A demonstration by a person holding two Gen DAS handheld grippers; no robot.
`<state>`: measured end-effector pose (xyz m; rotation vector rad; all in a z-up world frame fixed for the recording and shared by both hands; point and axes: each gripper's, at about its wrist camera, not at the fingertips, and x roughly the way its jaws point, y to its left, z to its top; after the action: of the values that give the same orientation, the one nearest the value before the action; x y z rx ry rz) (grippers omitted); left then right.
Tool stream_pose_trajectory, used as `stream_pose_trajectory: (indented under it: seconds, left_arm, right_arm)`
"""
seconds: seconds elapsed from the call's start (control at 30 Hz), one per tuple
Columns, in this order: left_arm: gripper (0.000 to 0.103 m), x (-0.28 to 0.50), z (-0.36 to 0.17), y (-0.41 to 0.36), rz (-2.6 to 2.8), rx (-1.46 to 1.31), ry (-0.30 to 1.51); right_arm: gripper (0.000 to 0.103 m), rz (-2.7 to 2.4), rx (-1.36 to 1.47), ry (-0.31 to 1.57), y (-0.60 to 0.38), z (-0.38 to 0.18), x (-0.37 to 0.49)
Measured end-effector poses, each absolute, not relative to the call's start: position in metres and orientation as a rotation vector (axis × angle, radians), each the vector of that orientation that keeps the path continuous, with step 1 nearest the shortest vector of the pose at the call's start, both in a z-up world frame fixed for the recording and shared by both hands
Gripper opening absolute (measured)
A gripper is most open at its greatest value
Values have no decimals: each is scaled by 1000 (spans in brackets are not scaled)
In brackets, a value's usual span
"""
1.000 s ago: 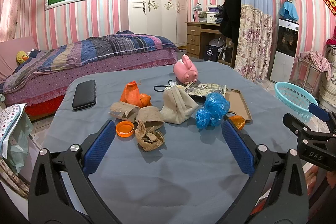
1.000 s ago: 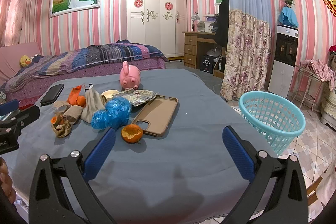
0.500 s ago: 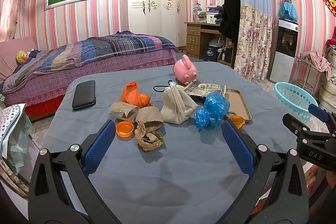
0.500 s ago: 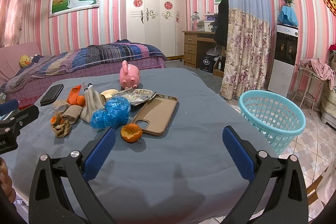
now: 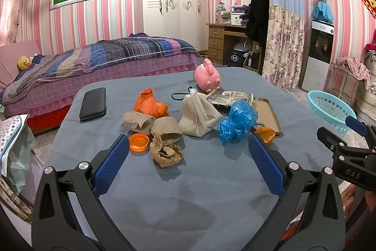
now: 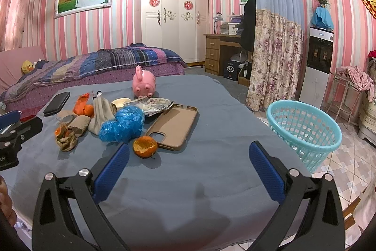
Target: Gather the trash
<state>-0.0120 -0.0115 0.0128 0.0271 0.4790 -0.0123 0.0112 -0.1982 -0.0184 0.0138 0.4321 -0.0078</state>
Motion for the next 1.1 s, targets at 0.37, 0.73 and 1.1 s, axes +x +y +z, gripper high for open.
stream_pose_trajectory:
  seconds: [0.37,0.73,1.1]
  left_arm:
    - [98,-3,2,-3,-5,17,487]
    - [98,6,-8,14,9,5,503]
    - [98,19,-28,31,34,1,546]
  right_arm:
    - [99,-1,12,437,-199,-22,13]
    - [99,-11,-2,454,-199,-24,16]
    - [99,-24,-11,483,-196,-33,30]
